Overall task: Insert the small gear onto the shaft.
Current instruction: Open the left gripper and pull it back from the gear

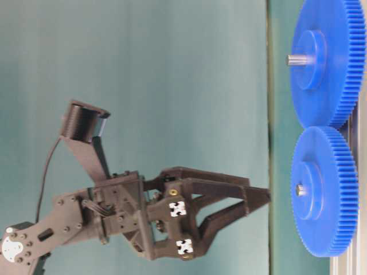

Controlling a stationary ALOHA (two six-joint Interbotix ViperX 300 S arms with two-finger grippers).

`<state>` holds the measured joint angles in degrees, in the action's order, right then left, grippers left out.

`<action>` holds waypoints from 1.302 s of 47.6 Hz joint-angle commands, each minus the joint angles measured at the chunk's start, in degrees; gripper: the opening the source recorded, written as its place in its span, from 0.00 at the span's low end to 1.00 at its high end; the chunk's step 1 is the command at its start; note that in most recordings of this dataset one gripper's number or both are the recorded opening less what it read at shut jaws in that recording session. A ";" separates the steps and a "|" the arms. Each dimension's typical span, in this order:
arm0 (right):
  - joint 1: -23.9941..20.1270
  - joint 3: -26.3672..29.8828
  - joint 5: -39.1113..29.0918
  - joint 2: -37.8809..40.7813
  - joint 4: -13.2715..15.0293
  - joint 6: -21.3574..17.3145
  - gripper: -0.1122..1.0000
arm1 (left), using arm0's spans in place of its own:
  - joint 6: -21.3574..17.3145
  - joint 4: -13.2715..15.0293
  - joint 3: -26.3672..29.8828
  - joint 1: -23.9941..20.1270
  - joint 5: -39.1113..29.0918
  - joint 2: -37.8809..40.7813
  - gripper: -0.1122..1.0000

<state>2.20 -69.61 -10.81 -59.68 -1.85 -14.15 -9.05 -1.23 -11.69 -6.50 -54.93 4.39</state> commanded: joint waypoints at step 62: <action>0.00 0.53 0.44 0.18 0.00 -0.62 0.13 | 0.53 -0.26 1.58 1.58 0.00 -7.65 0.91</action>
<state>2.20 -69.70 -10.81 -59.77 -1.85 -14.15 -8.61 -1.23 -11.34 -5.19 -55.11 -1.23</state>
